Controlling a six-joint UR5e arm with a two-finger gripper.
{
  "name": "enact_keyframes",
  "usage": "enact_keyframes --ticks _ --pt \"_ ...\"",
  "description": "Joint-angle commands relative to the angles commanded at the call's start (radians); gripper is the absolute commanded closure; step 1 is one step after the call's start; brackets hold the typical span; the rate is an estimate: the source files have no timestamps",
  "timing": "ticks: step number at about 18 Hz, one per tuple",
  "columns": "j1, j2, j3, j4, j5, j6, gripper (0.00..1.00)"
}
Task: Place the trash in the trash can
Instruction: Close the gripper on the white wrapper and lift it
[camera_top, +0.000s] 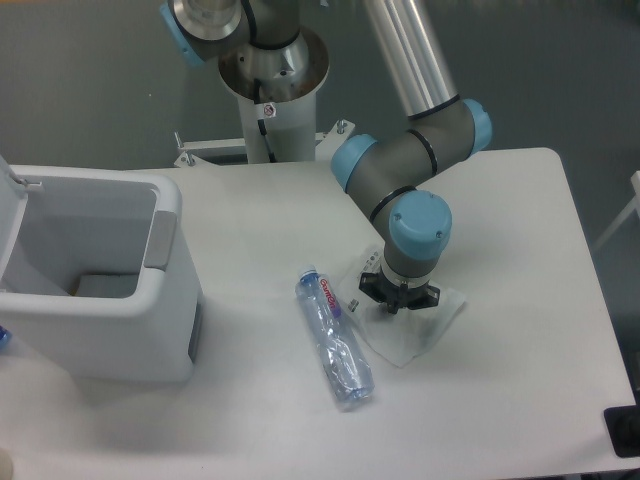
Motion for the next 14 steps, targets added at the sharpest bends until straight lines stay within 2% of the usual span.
enact_keyframes --ticks 2,4,5,11,14 --pt "0.003 0.002 0.0 0.0 0.0 0.003 1.0" --pt "0.003 0.0 0.008 0.0 0.0 0.009 0.86" --pt "0.003 0.0 0.015 -0.002 0.0 0.009 1.0" --pt "0.02 0.005 0.017 -0.003 -0.035 0.009 1.0" --pt "0.031 0.032 0.021 -0.006 -0.052 0.009 1.0"
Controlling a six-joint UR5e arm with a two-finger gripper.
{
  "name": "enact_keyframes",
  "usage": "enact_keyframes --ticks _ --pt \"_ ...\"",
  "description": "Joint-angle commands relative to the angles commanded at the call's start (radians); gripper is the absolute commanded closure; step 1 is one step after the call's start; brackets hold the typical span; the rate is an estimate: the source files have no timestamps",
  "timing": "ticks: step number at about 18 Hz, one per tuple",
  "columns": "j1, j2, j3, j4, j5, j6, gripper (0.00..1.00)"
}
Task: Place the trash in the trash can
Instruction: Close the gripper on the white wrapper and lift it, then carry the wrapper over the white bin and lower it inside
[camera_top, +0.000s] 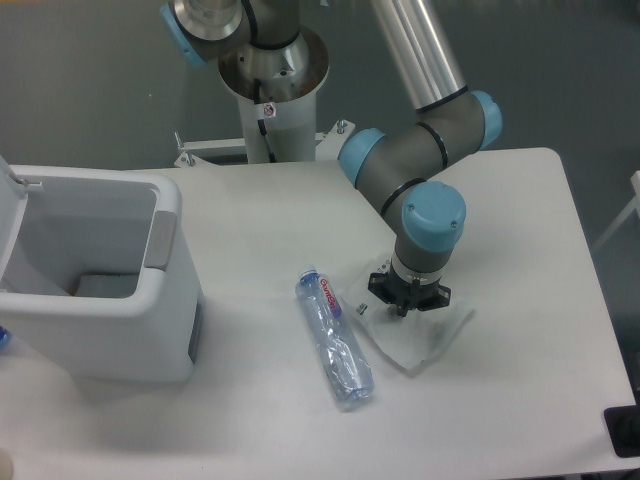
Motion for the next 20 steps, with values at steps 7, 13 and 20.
enact_keyframes --ticks 7,13,20 --pt "0.008 0.094 0.095 -0.054 -0.051 -0.012 1.0" --pt "-0.003 0.172 0.176 -0.089 -0.159 -0.083 1.0" --pt "-0.021 0.305 0.206 -0.089 -0.34 -0.175 1.0"
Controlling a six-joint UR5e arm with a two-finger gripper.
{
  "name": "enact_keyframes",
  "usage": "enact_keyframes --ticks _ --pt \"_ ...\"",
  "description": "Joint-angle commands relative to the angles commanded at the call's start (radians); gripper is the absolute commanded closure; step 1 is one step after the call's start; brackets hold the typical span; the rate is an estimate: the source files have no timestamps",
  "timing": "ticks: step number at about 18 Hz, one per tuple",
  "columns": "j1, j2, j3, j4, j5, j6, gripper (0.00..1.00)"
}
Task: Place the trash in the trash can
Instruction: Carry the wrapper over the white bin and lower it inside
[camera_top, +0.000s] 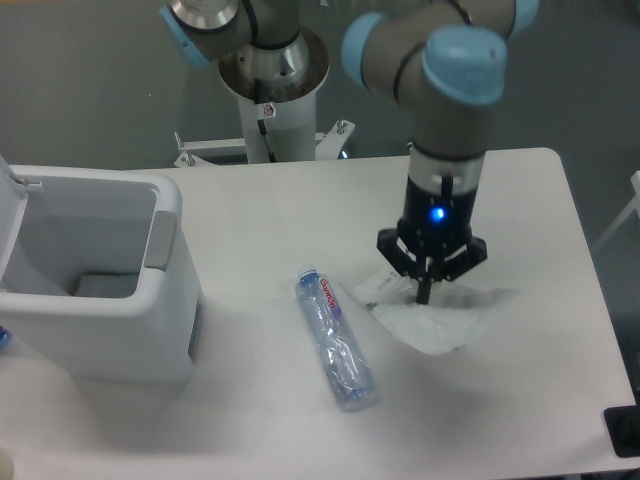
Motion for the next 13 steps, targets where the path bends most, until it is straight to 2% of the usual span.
enact_keyframes --ticks 2,5,7,10,13 --pt "-0.006 0.025 0.018 0.0 -0.065 -0.052 1.0" --pt "-0.06 0.054 0.054 0.002 -0.164 -0.115 1.0" --pt "-0.103 0.075 0.058 0.003 -0.186 -0.161 1.0" --pt "-0.21 0.1 0.065 0.005 -0.206 -0.239 1.0" --pt "-0.255 0.105 0.063 0.006 -0.207 -0.287 1.0"
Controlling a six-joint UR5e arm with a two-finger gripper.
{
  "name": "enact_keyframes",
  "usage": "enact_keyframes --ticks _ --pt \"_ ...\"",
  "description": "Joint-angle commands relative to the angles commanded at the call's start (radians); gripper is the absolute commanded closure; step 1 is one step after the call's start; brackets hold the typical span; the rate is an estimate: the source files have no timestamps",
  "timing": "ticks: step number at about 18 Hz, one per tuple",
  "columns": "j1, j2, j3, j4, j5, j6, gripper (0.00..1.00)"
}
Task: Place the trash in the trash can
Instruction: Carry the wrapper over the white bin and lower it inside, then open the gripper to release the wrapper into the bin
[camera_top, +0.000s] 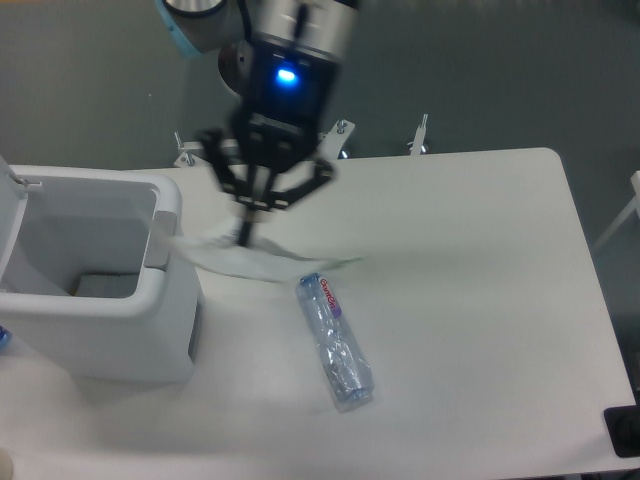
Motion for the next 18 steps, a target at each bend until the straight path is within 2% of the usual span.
enact_keyframes --ticks 7,8,10,11,12,13,15,16,18 --pt "-0.129 0.003 -0.067 0.002 0.002 0.012 1.0" --pt "-0.143 0.009 -0.099 0.005 0.003 0.017 1.0" --pt "-0.144 0.012 -0.113 0.009 0.003 0.021 0.97" --pt "-0.146 0.012 -0.118 0.009 0.002 0.031 0.86" --pt "-0.146 0.014 -0.123 0.009 0.002 0.035 0.85" --pt "-0.146 0.015 -0.126 0.009 0.0 0.037 0.76" --pt "-0.146 0.017 -0.126 0.011 0.002 0.041 0.39" --pt "-0.146 0.017 -0.126 0.009 0.002 0.047 0.03" --pt "-0.146 0.026 -0.124 0.008 0.008 0.049 0.0"
